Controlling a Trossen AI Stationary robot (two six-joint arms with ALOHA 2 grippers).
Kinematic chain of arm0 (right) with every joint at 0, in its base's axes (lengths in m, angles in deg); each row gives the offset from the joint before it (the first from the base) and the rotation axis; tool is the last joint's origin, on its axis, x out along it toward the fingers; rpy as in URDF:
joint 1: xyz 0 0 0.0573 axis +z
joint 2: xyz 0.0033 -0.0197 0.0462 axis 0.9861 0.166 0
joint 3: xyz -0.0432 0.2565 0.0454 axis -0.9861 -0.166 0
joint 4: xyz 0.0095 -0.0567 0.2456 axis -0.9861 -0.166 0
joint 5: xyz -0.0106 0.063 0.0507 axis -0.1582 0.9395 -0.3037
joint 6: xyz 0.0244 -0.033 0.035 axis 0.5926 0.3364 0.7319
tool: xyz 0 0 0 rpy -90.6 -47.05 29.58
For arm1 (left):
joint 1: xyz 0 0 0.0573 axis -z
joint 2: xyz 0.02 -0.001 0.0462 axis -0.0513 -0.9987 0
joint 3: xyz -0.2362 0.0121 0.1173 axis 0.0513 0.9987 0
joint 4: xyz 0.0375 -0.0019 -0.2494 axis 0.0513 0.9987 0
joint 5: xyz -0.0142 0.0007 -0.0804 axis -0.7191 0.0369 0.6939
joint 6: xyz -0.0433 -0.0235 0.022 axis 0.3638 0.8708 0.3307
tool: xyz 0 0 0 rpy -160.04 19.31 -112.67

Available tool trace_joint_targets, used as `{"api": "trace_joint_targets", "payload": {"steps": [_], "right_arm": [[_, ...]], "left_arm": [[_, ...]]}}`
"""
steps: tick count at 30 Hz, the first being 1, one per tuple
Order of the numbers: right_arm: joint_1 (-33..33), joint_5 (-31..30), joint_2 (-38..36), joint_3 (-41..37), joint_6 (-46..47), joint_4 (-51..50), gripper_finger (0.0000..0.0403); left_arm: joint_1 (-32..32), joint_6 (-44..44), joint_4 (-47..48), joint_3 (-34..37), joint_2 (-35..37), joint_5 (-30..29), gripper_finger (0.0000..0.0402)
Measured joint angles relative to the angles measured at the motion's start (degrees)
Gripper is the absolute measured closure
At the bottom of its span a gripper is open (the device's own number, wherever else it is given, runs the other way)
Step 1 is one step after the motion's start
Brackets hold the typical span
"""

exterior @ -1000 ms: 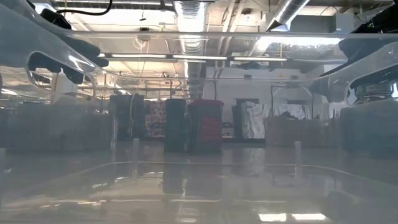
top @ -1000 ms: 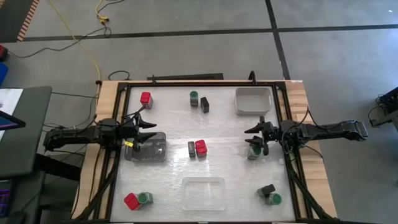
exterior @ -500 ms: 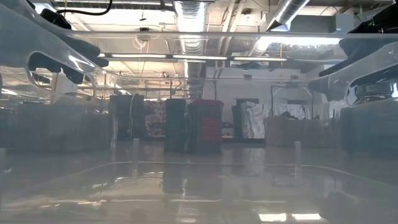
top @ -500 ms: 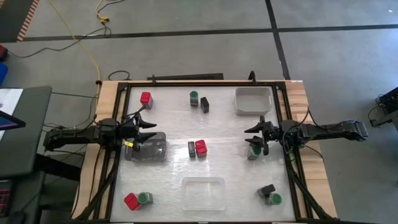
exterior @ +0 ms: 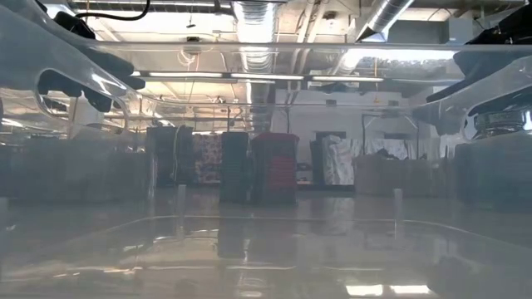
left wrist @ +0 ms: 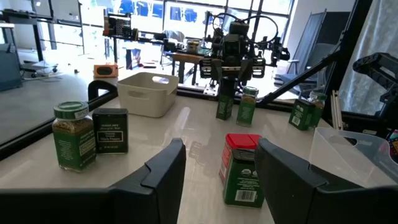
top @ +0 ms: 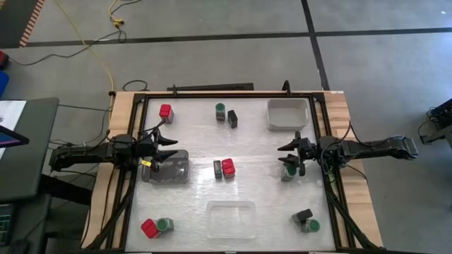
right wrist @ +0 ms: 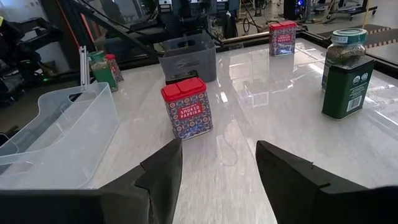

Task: Sort spices by type
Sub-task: Put the middle right Green seasoning into the grey bin

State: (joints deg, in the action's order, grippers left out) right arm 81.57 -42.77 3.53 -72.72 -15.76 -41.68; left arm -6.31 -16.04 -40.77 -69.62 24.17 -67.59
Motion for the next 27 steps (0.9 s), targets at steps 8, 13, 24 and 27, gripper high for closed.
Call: {"api": "trace_joint_targets", "payload": {"steps": [8, 13, 24, 27], "right_arm": [[-0.04, 0.02, -0.02, 2.36, -0.3, -3.39, 0.0124], [-0.03, 0.01, 0.01, 2.54, -2.03, -4.5, 0.008], [-0.02, 0.0, 0.0, 2.67, 4.79, -4.73, 0.0014], [-0.02, 0.01, 0.04, 2.71, 4.82, -6.04, 0.0022]], "left_arm": [[0.01, -0.01, 0.0, 0.01, 0.0, 0.0, 0.0219], [0.01, 0.0, 0.0, -0.01, 0.0, 0.0, 0.0219], [0.01, 0.0, 0.0, 0.01, 0.0, 0.0, 0.0219], [0.01, 0.0, 0.0, 0.01, 0.0, 0.01, 0.0219]]}}
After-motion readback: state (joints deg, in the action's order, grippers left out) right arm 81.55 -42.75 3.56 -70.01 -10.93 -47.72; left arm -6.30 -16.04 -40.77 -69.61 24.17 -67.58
